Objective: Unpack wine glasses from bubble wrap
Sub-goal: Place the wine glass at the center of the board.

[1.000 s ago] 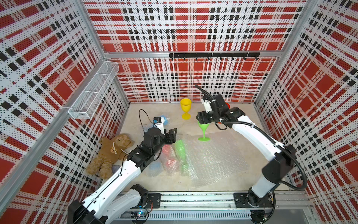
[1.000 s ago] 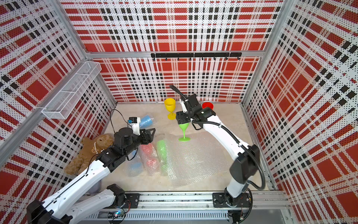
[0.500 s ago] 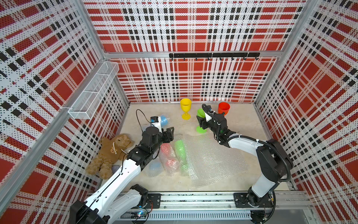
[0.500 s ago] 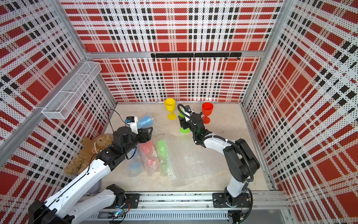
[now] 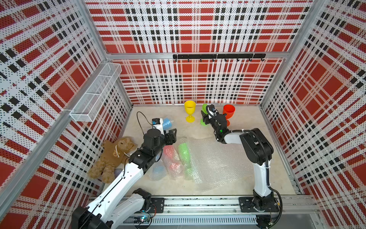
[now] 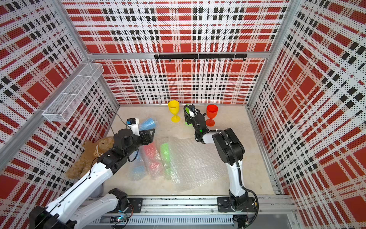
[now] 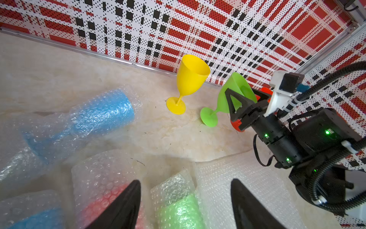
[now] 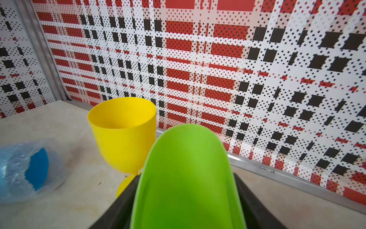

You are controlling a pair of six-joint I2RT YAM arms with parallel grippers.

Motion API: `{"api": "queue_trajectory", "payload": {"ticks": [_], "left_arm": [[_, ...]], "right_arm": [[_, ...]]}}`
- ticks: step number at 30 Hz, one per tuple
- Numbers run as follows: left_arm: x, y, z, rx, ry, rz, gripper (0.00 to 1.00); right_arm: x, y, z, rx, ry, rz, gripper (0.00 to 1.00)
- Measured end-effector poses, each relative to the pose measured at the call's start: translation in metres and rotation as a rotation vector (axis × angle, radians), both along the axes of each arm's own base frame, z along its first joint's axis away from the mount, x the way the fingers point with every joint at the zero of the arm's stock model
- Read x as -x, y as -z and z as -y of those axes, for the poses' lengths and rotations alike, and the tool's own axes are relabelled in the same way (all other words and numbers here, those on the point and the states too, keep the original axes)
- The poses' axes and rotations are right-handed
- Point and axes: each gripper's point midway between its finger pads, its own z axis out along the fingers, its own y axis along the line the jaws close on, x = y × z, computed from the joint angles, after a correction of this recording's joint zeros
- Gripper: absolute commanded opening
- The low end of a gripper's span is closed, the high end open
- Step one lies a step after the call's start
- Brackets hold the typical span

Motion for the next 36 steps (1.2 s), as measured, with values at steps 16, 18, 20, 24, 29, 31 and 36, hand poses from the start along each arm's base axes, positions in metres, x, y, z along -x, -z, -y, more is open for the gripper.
{"api": "queue_trajectory", "payload": {"ticks": [16,18,20,24,29,31,36], "left_arm": [[-0.004,0.005,-0.004,0.006,-0.003,-0.014,0.73],[-0.003,0.006,-0.004,0.006,-0.002,-0.015,0.73],[-0.003,0.006,-0.004,0.006,-0.001,-0.016,0.73],[-0.004,0.007,-0.004,0.005,-0.001,-0.018,0.73],[-0.004,0.008,-0.004,0.004,-0.003,-0.02,0.73],[-0.005,0.008,-0.005,0.004,-0.006,-0.02,0.73],[-0.005,0.008,-0.006,0.004,-0.009,-0.02,0.73]], "right_arm": [[-0.043,0.01,-0.023,-0.017,-0.058,-0.052,0.7],[-0.044,0.016,-0.024,-0.014,-0.061,-0.073,0.72],[-0.044,0.021,-0.025,-0.01,-0.065,-0.089,0.75],[-0.044,0.023,-0.026,-0.008,-0.07,-0.097,0.99],[-0.044,0.024,-0.026,-0.003,-0.068,-0.101,1.0],[-0.043,0.024,-0.025,-0.002,-0.066,-0.102,1.0],[-0.032,0.02,-0.017,0.008,-0.05,-0.109,1.0]]}}
